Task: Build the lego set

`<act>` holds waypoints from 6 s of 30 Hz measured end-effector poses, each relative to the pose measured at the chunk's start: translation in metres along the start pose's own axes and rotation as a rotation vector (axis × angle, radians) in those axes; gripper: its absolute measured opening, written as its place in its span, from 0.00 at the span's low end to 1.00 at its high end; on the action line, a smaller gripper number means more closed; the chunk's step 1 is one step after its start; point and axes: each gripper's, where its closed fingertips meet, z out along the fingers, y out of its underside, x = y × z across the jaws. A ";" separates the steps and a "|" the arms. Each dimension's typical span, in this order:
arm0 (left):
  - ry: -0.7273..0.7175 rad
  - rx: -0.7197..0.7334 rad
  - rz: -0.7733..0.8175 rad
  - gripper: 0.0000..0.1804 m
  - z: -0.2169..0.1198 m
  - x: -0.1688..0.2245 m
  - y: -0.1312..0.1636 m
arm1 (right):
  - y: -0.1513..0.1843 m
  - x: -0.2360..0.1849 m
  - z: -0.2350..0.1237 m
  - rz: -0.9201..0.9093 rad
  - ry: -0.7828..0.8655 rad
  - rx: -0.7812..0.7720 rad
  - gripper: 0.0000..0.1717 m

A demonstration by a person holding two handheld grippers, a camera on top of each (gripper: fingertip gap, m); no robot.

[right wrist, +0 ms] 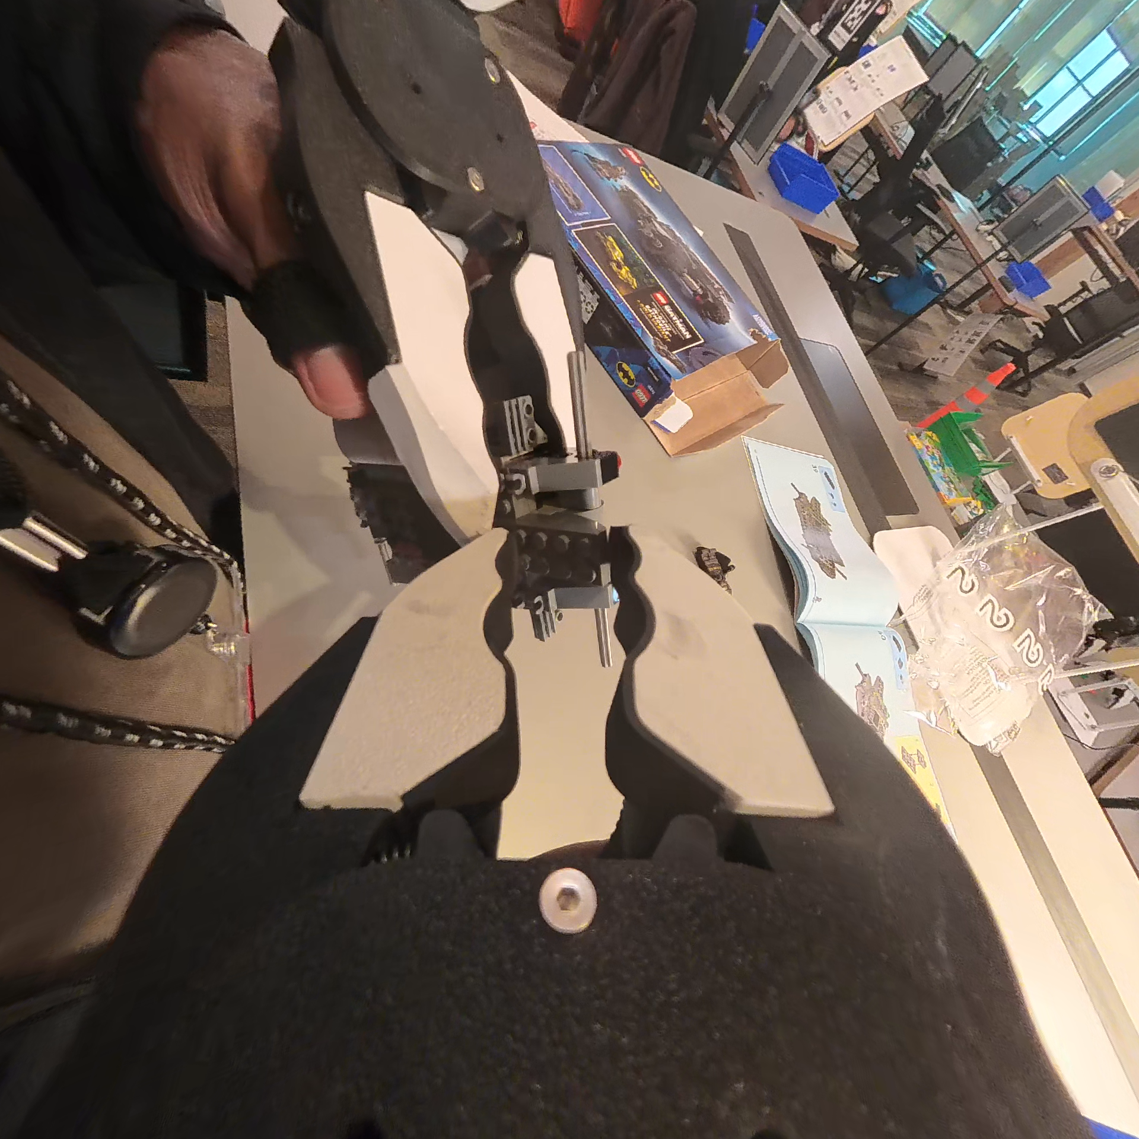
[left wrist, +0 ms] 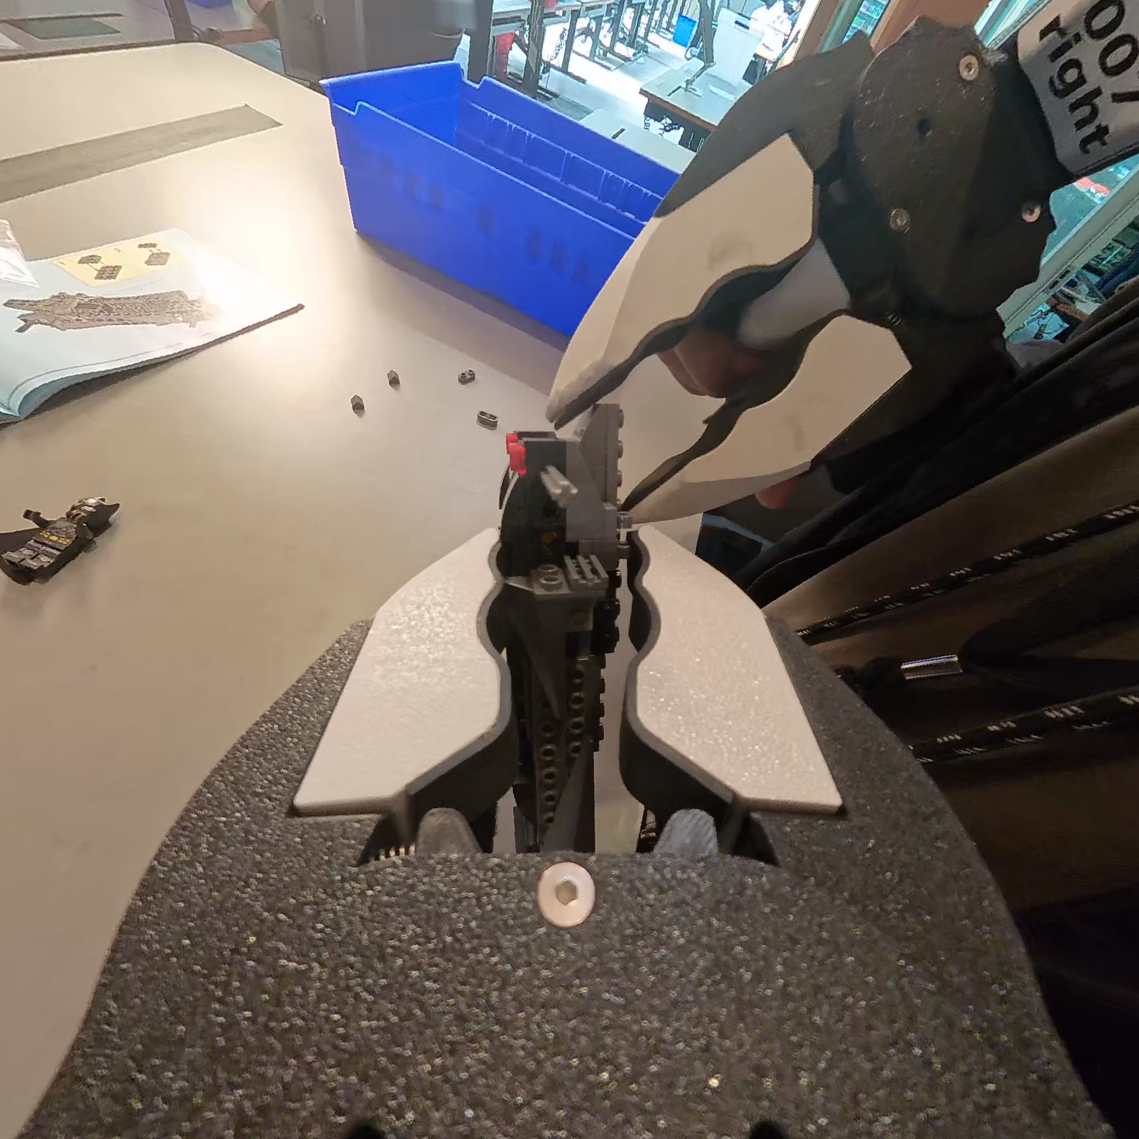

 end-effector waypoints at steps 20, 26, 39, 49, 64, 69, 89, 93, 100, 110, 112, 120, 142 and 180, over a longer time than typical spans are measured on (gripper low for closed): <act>-0.002 0.005 0.003 0.20 -0.001 0.003 -0.002 | -0.001 -0.001 -0.001 0.017 -0.049 0.016 0.16; 0.008 0.008 -0.004 0.20 -0.002 0.005 -0.003 | -0.002 -0.001 -0.001 0.015 -0.046 0.014 0.16; 0.061 0.142 -0.198 0.20 -0.007 -0.007 -0.009 | -0.011 0.015 0.003 0.057 0.071 0.058 0.18; 0.343 0.691 -0.628 0.20 -0.044 -0.034 -0.026 | -0.039 0.008 0.012 0.110 0.155 0.098 0.15; 0.384 0.776 -0.480 0.20 -0.055 -0.019 -0.040 | -0.056 0.007 0.024 0.113 0.277 0.124 0.00; 0.377 0.757 -0.458 0.20 -0.054 -0.017 -0.038 | -0.056 0.005 0.025 0.118 0.282 0.116 0.00; 0.268 0.661 -0.614 0.20 -0.038 -0.039 -0.029 | -0.031 0.010 0.024 0.366 0.221 0.133 0.06; 0.338 0.676 -0.728 0.20 -0.034 -0.047 -0.025 | -0.001 0.018 0.015 0.733 0.053 0.197 0.20; 0.480 0.604 -0.679 0.20 -0.012 -0.027 -0.028 | 0.015 -0.004 0.019 1.008 -0.375 0.280 0.27; 0.387 0.482 -0.617 0.24 0.017 -0.035 -0.020 | 0.042 -0.001 0.021 1.104 -0.409 0.318 0.16; 0.311 0.441 -0.626 0.29 0.024 -0.045 -0.013 | 0.050 0.002 0.023 1.138 -0.406 0.320 0.16; 0.052 0.316 -0.695 0.48 0.031 -0.084 0.025 | 0.086 0.007 0.034 1.223 -0.407 0.228 0.15; -0.381 0.513 -0.339 0.54 -0.001 -0.112 -0.011 | 0.122 0.020 0.045 1.123 -0.311 0.069 0.26; 0.394 1.166 -0.289 0.53 0.000 0.048 -0.174 | 0.075 0.070 -0.078 0.685 -0.024 0.475 0.30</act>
